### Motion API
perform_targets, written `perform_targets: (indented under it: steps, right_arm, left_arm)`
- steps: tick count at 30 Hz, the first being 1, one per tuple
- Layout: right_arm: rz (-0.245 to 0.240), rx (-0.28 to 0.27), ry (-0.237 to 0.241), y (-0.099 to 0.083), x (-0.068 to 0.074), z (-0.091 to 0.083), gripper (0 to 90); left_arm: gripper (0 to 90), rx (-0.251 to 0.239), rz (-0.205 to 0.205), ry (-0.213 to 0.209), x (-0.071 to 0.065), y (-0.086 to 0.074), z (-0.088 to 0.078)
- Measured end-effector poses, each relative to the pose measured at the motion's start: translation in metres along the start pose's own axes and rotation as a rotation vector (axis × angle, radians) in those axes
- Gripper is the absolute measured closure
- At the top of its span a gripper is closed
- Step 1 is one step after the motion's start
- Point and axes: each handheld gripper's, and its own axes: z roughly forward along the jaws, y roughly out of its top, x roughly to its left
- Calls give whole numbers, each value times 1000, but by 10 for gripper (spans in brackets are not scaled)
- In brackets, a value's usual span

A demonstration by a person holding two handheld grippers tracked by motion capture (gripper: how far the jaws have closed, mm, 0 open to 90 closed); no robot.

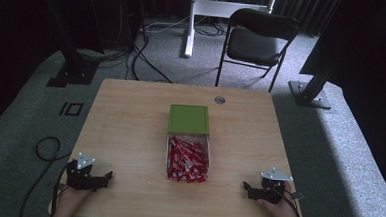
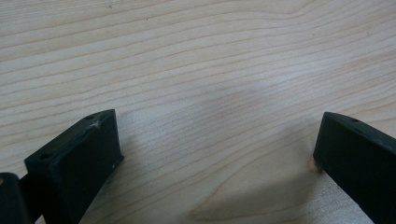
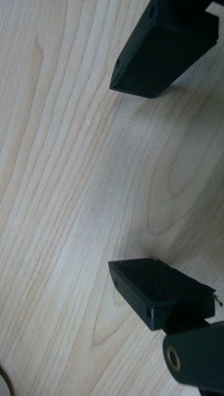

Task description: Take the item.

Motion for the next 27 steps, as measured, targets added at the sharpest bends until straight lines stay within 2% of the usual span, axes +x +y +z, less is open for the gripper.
perform_targets:
  steps: [27]
  right_arm:
    - [2, 0, -3, 0, 0, 0, 118]
  left_arm:
    - [15, 1, 15, -11, 1, -2, -2]
